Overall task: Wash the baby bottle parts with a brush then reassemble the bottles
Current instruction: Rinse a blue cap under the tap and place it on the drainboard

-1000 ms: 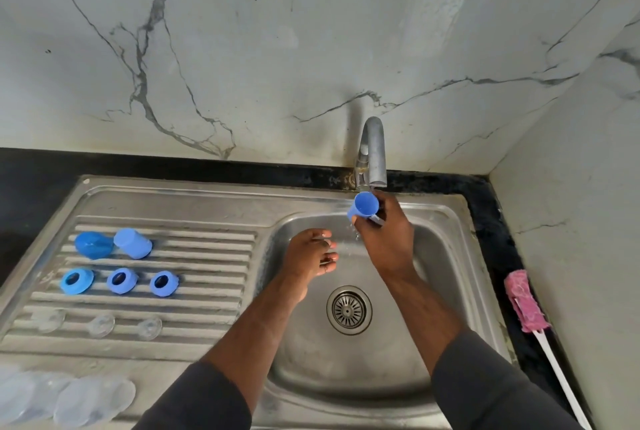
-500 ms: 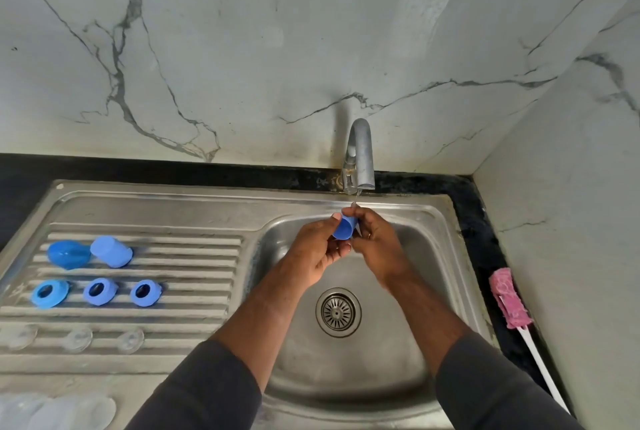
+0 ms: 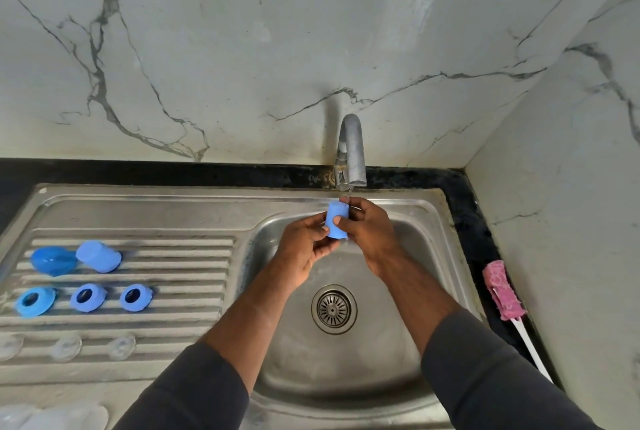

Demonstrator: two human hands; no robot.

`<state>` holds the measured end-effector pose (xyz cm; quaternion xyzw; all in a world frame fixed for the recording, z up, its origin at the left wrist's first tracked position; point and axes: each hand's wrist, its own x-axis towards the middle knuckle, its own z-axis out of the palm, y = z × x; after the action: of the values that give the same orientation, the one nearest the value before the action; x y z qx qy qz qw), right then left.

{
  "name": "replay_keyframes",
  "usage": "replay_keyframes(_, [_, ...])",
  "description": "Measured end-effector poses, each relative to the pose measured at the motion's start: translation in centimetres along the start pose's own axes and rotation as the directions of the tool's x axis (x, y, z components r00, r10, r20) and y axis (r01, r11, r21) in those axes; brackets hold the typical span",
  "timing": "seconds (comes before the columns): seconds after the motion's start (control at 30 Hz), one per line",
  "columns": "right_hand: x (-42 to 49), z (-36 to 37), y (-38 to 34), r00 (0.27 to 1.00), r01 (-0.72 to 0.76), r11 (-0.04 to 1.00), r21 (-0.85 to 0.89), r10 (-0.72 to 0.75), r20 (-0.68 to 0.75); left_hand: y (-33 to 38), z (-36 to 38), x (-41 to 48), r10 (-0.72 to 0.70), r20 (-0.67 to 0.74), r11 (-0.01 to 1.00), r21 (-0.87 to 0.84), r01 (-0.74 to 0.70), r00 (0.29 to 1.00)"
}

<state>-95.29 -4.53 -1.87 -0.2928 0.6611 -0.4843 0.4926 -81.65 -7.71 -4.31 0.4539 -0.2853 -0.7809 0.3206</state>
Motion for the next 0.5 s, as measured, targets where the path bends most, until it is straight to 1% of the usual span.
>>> replay_keyframes(0.13, [-1.3,-0.6,0.6,0.999,-0.03,0.996,0.078,0.028,0.018,-0.6,0.5,-0.8,0.083,0.021,0.988,0.132,-0.085,0.996])
replay_keyframes(0.27, [-1.7,-1.1,0.8,0.999,-0.014,0.998,0.067,0.012,0.035,-0.9,1.0,-0.7,0.202,0.013,0.954,0.225,-0.2,0.979])
replay_keyframes(0.3, [-1.5,-0.8,0.6,0.999,-0.014,0.997,0.081,0.011,0.039,-0.8,0.8,-0.5,0.211,-0.001,0.954,0.22,-0.205,0.978])
replay_keyframes(0.4, [-1.1,0.2,0.1,0.999,-0.005,0.99,0.14,0.001,0.033,0.0,0.5,0.1,0.188,-0.039,0.975,0.127,-0.181,0.981])
replay_keyframes(0.5, [-0.9,0.2,-0.3,1.0,0.015,0.994,0.107,-0.013,-0.017,0.5,0.8,0.5,0.169,-0.031,0.981,0.102,-0.165,0.985])
